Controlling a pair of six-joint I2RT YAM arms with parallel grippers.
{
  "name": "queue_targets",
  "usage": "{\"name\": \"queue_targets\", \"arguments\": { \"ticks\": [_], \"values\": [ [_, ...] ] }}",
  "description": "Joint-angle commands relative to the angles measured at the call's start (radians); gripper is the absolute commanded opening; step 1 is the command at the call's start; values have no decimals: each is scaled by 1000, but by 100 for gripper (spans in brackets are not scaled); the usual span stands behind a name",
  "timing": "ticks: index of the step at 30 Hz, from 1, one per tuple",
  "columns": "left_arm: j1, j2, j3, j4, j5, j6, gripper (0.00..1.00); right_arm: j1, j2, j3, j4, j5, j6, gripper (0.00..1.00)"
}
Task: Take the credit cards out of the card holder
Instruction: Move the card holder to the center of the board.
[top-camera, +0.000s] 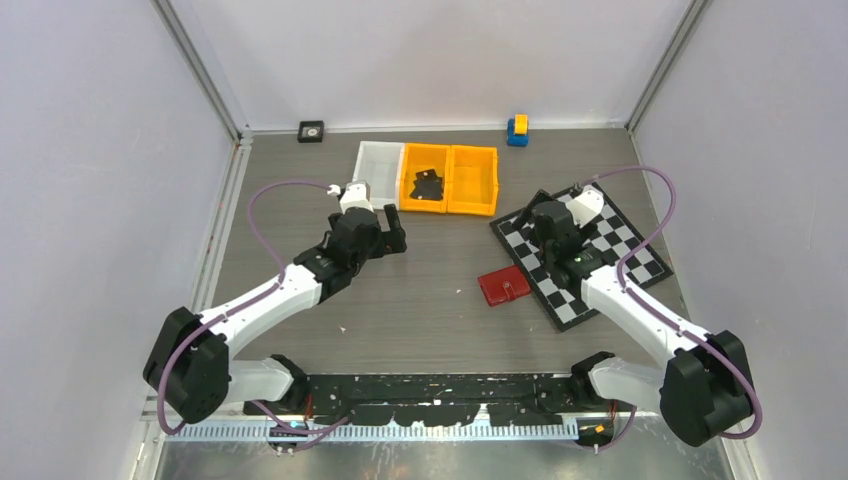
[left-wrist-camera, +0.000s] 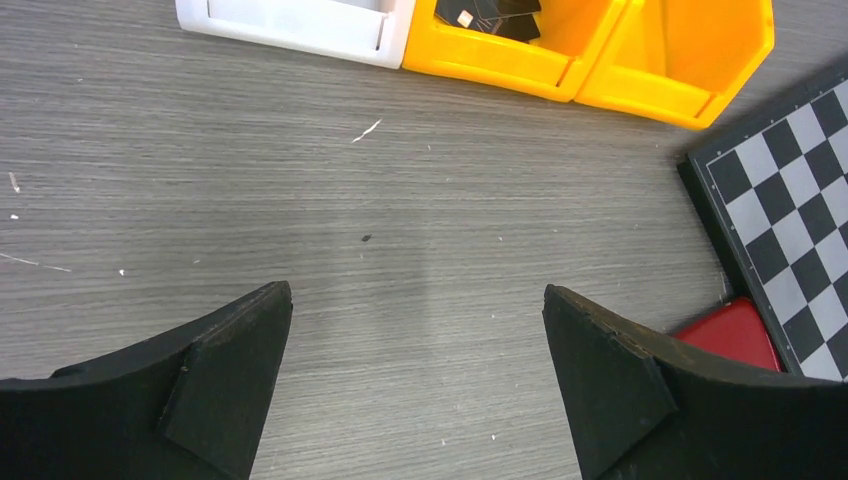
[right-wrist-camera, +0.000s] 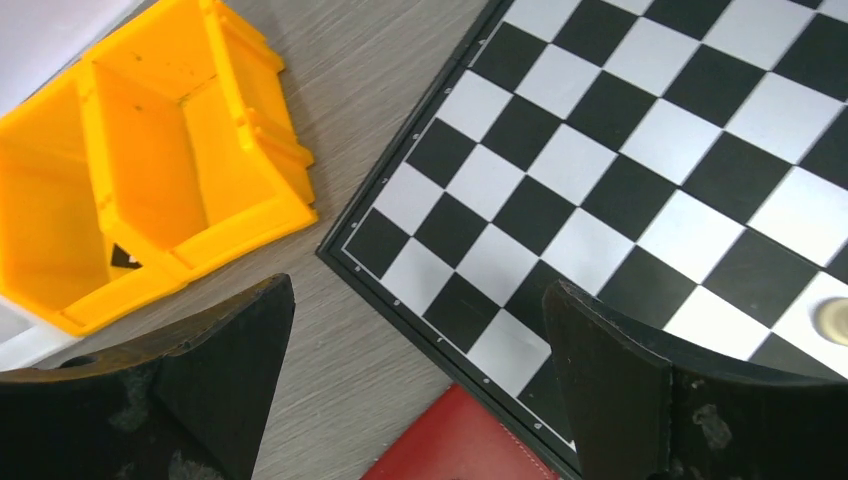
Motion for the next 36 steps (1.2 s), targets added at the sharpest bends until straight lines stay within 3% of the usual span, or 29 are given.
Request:
{"name": "queue_targets", "arguments": {
  "ticks": [1, 6, 9, 18, 25, 36],
  "values": [
    [-1, 14, 51, -26, -40, -33, 100, -1, 1, 60, -122, 114, 45, 100],
    [-1, -15, 29, -2, -8, -25, 100, -3, 32, 79, -138, 124, 45, 100],
    [-1, -55, -16, 73, 31, -8, 100, -4, 41, 100, -162, 35, 5, 100],
    [-1, -57, -66, 196, 150, -5, 100, 10, 53, 263, -739, -28, 406, 98],
    [-1, -37, -67, 232, 220, 15, 99, 44, 47, 102, -637, -191, 544, 95],
    [-1, -44, -74, 231, 203, 21, 98, 85, 234, 82, -511, -280, 634, 93]
  ]
}}
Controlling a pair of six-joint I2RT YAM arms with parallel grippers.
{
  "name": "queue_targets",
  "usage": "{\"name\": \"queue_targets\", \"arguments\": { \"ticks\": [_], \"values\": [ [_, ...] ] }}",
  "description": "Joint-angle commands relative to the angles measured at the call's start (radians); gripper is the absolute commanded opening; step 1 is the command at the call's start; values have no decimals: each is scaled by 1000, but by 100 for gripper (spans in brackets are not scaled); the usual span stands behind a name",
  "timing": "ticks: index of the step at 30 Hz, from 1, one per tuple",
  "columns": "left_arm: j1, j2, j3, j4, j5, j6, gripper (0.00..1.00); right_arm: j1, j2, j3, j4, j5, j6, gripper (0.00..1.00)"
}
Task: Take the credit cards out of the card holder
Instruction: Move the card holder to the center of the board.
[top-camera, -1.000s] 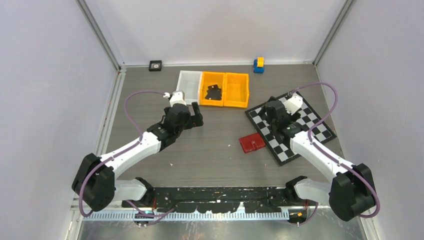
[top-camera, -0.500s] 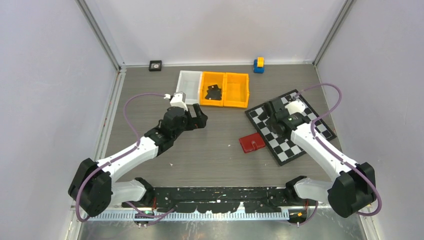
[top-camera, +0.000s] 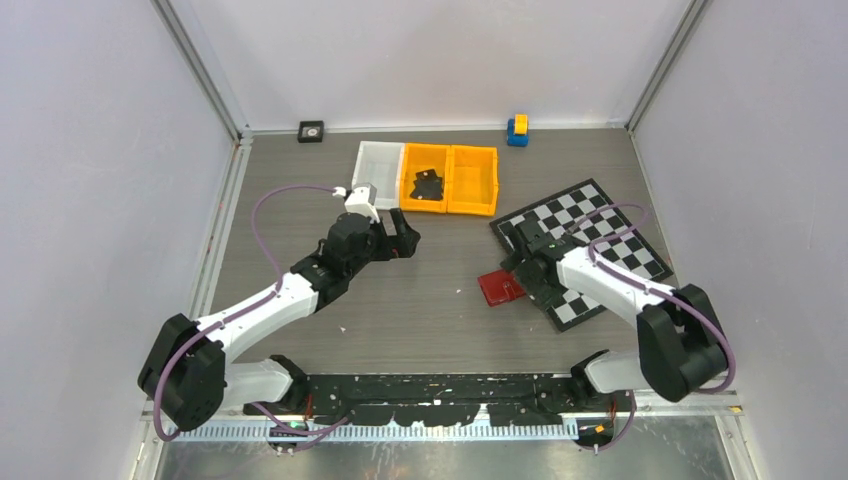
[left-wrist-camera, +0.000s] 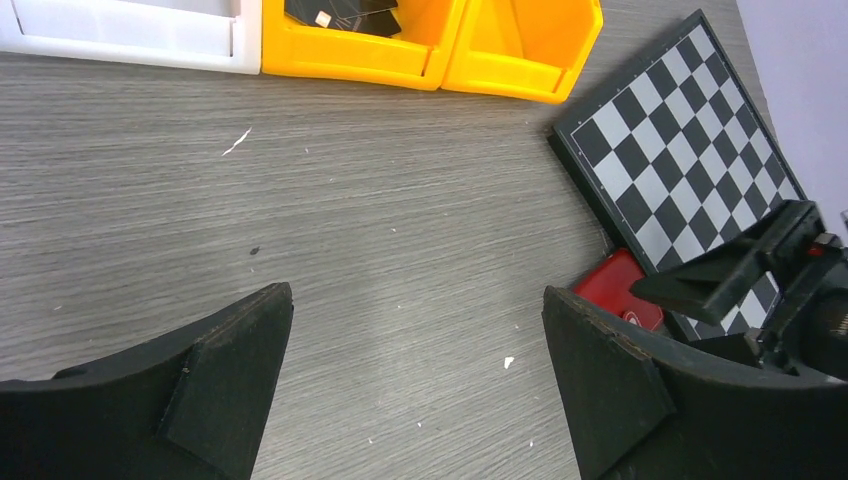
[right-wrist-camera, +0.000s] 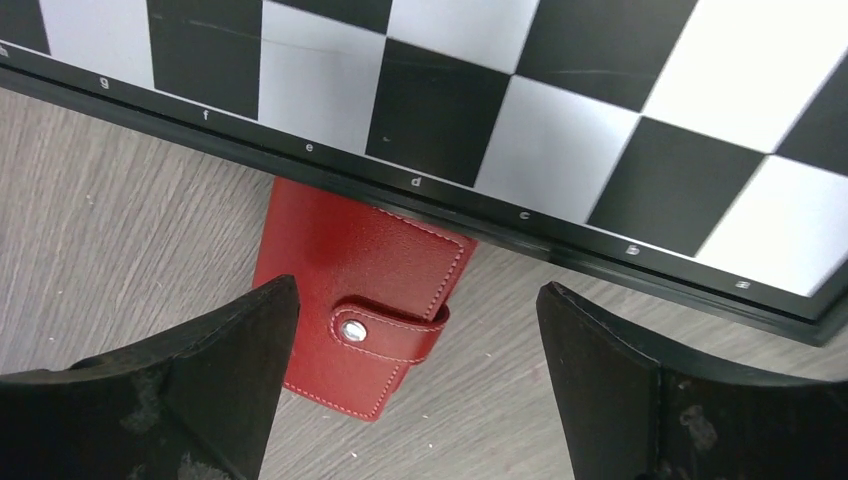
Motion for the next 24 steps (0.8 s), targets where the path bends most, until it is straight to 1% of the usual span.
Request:
{"name": "queue_targets", "arguments": {
  "ticks": [1, 4, 6, 7, 10, 12, 14, 17, 19, 22, 24],
  "values": [
    [-1, -11, -2, 49, 2, 16, 98, 35, 61, 9, 84, -32, 76, 92],
    [-2, -14, -1, 45, -6, 15, 99, 59, 129, 23, 104, -40, 79, 92],
    [-2, -18, -4, 48, -5, 16, 98, 70, 172, 45, 117, -56, 53, 92],
    [-2, -19, -6, 50, -7, 17, 99, 73, 189, 60, 115, -53, 43, 89],
    [-1, -16, -5, 47, -15, 23, 98, 77, 233, 117, 114, -38, -19, 73],
    [-2, -15, -3, 40, -27, 32, 98, 77, 262, 169, 135, -44, -114, 70],
    [-1, -13, -4, 38, -43, 39, 99, 77, 301, 237, 172, -58, -265, 70],
    [-2, 11, 5, 31, -37, 36, 99, 77, 389, 362, 194, -78, -409, 68],
    [-1, 36, 18, 21, -33, 38, 99, 77, 459, 426, 211, -120, -478, 67],
    [-1, 78, 47, 3, -36, 42, 99, 77, 504, 464, 303, -229, -571, 67],
    [-1, 105, 58, -2, -32, 38, 99, 77, 512, 470, 341, -319, -575, 60]
  ]
}}
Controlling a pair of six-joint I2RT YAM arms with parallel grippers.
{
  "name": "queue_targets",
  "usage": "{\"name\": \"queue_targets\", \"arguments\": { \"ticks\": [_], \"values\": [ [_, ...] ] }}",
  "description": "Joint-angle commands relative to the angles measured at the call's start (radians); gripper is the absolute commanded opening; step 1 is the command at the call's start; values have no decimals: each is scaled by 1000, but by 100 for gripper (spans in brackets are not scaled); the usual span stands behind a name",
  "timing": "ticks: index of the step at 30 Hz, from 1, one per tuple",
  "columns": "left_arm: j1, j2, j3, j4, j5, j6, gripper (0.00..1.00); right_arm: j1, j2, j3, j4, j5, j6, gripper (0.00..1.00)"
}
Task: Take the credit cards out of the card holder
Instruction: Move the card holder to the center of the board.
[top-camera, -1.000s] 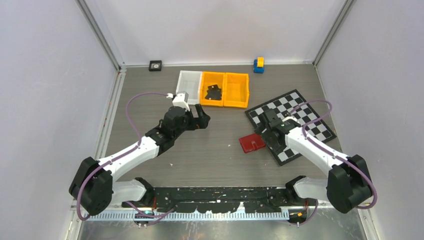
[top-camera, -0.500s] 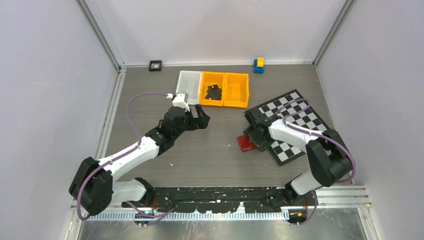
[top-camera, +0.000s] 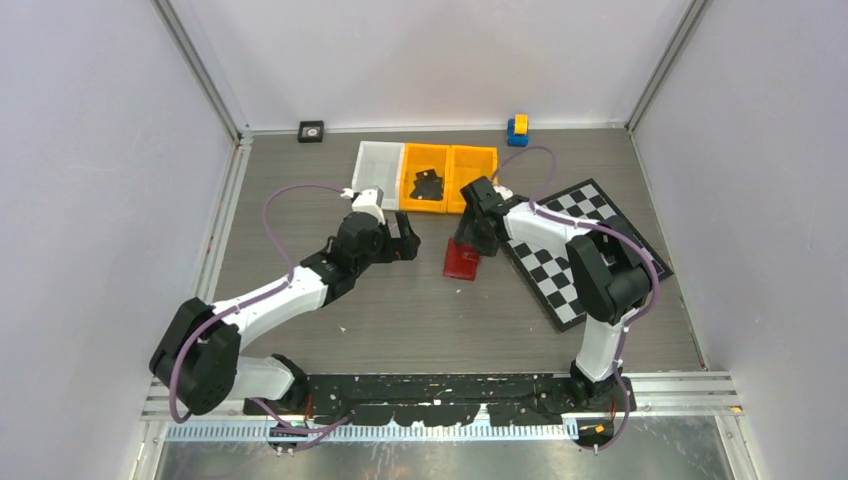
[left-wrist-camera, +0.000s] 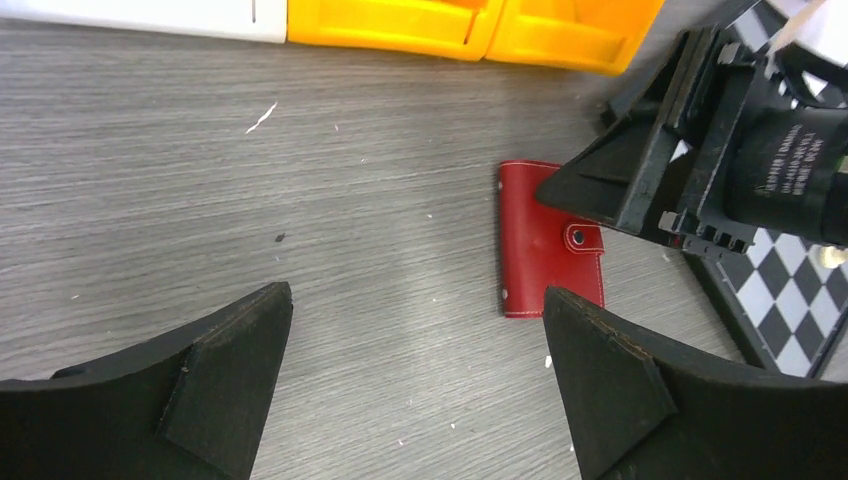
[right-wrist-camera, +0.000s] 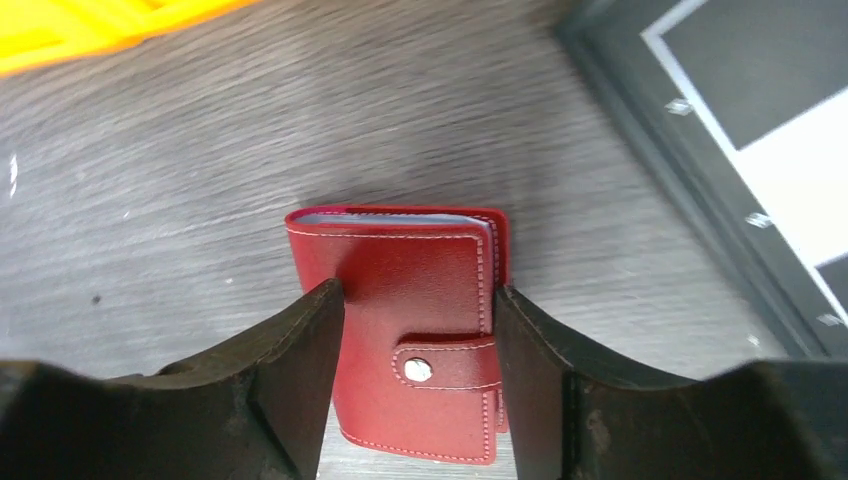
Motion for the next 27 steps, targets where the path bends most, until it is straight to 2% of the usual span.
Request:
{"name": "queue_targets", "arguments": {
  "ticks": [1, 2, 3, 5, 9, 11, 13, 14, 19, 23, 27],
  "values": [
    [-1, 53, 57, 3, -11, 9, 99, 5, 12, 36, 135, -234, -133, 51],
    [1, 64, 61, -5, -14, -1, 99, 4, 11, 27, 163, -294, -139, 42],
    [5, 79, 66, -13, -11, -11, 99, 6, 7, 15, 182, -323, -142, 40],
    [14, 95, 73, -22, 3, -21, 99, 4, -6, -25, 216, -305, -166, 41],
    [23, 113, 69, -6, 43, -42, 99, 4, -43, -51, 168, -203, -212, 42],
    [26, 135, 76, -6, 58, -47, 98, 4, -60, -71, 183, -209, -212, 48],
    [34, 170, 95, -37, 62, -63, 96, 4, -71, -90, 198, -228, -207, 61],
    [42, 191, 107, -47, 82, -71, 94, 3, -78, -102, 214, -239, -210, 65],
    [109, 295, 126, -29, 229, -140, 81, 6, -114, -164, 299, -319, -219, 69],
    [135, 352, 135, -14, 315, -159, 81, 17, -110, -166, 313, -360, -224, 72],
    [136, 431, 210, -106, 393, -164, 80, 28, -78, -150, 302, -355, -210, 79]
  ]
}}
